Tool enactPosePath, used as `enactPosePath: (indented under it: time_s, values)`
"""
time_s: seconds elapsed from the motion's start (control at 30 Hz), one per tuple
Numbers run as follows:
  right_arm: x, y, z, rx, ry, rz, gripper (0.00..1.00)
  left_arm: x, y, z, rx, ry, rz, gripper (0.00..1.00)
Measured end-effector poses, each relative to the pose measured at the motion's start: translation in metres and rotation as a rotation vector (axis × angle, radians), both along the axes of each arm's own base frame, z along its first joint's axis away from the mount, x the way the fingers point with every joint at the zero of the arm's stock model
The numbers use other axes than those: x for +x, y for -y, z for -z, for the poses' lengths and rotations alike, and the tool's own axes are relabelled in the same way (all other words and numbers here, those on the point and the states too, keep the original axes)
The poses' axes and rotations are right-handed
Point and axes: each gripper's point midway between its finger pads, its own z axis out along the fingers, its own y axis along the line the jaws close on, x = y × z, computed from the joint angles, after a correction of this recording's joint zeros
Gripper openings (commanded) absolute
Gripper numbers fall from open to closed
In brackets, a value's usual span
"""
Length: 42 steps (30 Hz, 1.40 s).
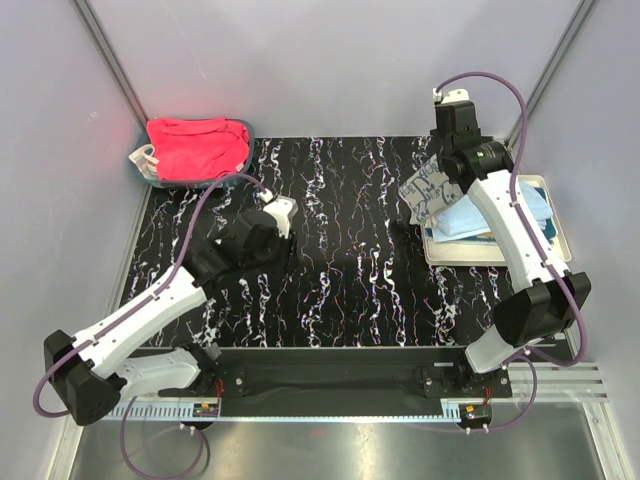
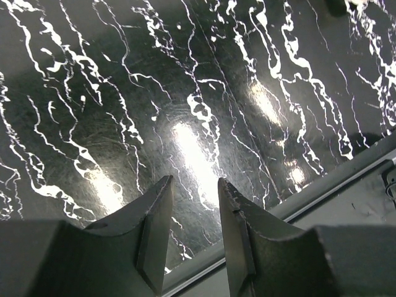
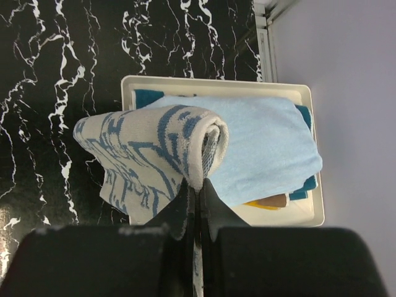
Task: Fold and stack the towels
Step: Neatly place the folded towel into the bin
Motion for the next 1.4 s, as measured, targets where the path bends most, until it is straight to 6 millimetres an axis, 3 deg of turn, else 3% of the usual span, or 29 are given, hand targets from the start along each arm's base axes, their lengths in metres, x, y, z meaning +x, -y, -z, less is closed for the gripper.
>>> enactPosePath:
  time_s: [0.57,0.8,1.1,1.4]
  values:
    - [-0.007,-0.004,-0.055,0.045,0.072,-0.033,0.0,-0.002,0.007,0.008,-0.01,-0.034,0.044,0.39]
    - [-0.005,0.001,-0.057,0.053,0.077,-0.024,0.0,-0.003,0.008,0.009,-0.015,-0.045,0.051,0.39]
    - [0.005,0.059,-0.033,0.106,0.033,0.111,0.0,-0.004,0.01,0.011,-0.018,-0.059,0.065,0.39]
    - [0.017,0.115,0.036,0.188,-0.086,0.233,0.0,-0.004,0.01,0.018,-0.015,-0.077,0.065,0.39]
